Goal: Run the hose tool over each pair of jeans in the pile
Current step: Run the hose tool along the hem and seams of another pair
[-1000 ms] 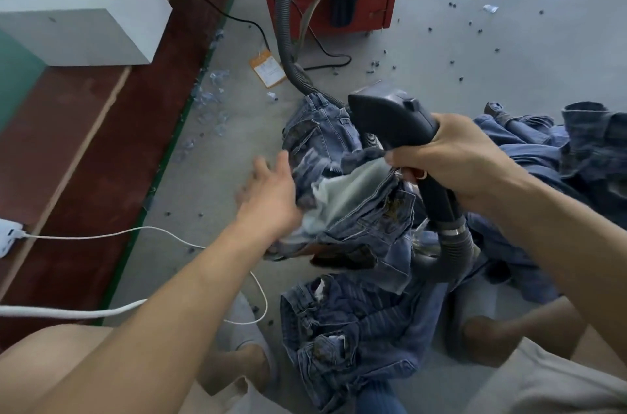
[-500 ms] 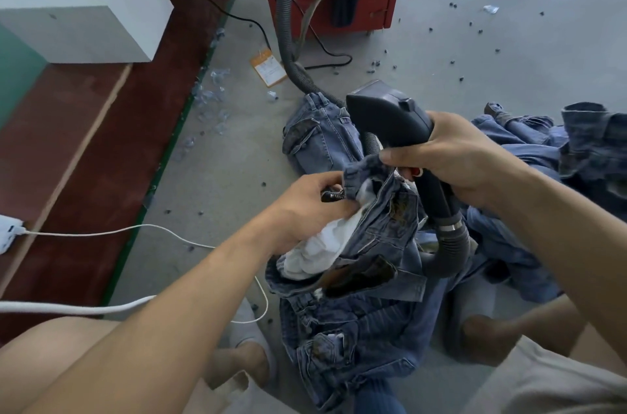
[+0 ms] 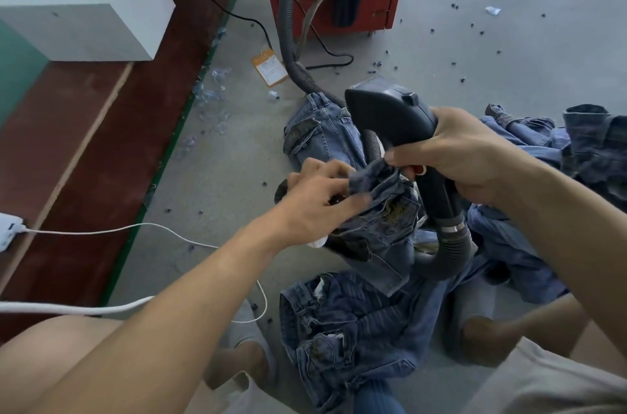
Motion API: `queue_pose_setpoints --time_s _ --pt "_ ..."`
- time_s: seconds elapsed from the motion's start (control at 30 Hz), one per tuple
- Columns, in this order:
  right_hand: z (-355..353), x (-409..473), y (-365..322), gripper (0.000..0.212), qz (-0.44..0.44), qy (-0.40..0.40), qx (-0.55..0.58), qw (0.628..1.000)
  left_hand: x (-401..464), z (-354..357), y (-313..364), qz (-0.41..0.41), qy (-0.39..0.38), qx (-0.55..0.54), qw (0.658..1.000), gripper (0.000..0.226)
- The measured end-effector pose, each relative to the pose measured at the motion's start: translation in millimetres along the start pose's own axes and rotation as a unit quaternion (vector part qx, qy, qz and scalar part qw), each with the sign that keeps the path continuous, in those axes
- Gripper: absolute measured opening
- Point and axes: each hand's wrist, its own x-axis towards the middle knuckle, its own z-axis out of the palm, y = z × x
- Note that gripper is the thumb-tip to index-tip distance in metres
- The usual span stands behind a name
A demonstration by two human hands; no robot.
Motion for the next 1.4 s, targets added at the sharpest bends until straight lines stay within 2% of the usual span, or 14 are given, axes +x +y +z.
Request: queue_pose_setpoints --time_s 0.07,0.13,0.23,0.33,0.47,0.53,0.6,0.7,0.8,0.93,1.03,1.13,1.3,1.4 --pt "-2.0 2.3 1.1 0.018 0.009 0.013 -0.011 1.0 -1.7 0.9 4.6 -0.044 -0.036 -0.218 0.974 0.038" --pt "-3.4 5.5 1.9 0.019 0.023 0.042 -0.06 0.997 -5.2 0.4 10.8 -0.087 -0.039 -0.38 0.92 0.04" --pt "-0.1 4.7 3.5 0.023 0.02 0.062 -0.213 0.975 -4.4 9.3 19.4 -0.132 -0.012 -0.446 0.885 0.042" --pt "-0.2 -4.2 0.5 0.042 -0.018 0.074 -0.283 0.956 0.2 14.9 25.5 -0.184 0.045 -0.428 0.884 0.042" --pt "-23.2 -25.0 -19.0 0.026 -0.088 0.104 -0.308 0.941 4.3 8.6 25.7 -0.192 0.106 -0.412 0.884 0.035" --pt "-33.1 -35.7 -27.3 0.025 -0.085 0.08 -0.311 0.943 6.8 7.0 25.4 -0.19 0.118 -0.418 0.881 0.032" --pt "-34.6 -40.9 -29.0 0.024 -0.054 0.036 -0.324 0.944 9.7 8.0 21.9 -0.186 0.113 -0.394 0.893 0.029" --pt "-27.5 -36.5 -24.9 0.016 -0.033 -0.012 -0.339 0.94 7.3 7.1 21.5 -0.121 0.058 -0.349 0.927 0.024" --pt "-22.1 -25.7 -21.6 0.014 -0.028 -0.021 -0.278 0.96 6.1 9.3 19.2 -0.077 0.003 -0.303 0.95 0.022" --pt "-30.2 -21.6 -25.7 0.014 -0.039 0.022 -0.275 0.96 7.6 14.5 13.5 -0.073 0.035 -0.312 0.947 0.023" --pt "-38.9 -31.4 -29.7 0.015 -0.016 -0.011 -0.327 0.945 10.4 11.0 9.7 -0.063 0.067 -0.293 0.952 0.028" --pt "-28.1 -33.0 -25.3 0.016 -0.012 -0.034 -0.351 0.936 10.4 16.1 13.1 -0.033 0.024 -0.238 0.97 0.035" --pt "-22.9 -17.9 -25.1 0.015 -0.012 0.061 -0.27 0.961 8.9 18.0 10.9 -0.043 0.008 -0.26 0.965 0.025" --pt "-34.3 -27.4 -30.9 0.016 0.002 0.006 -0.319 0.948 9.4 12.7 6.5 -0.066 0.061 -0.289 0.953 0.027"
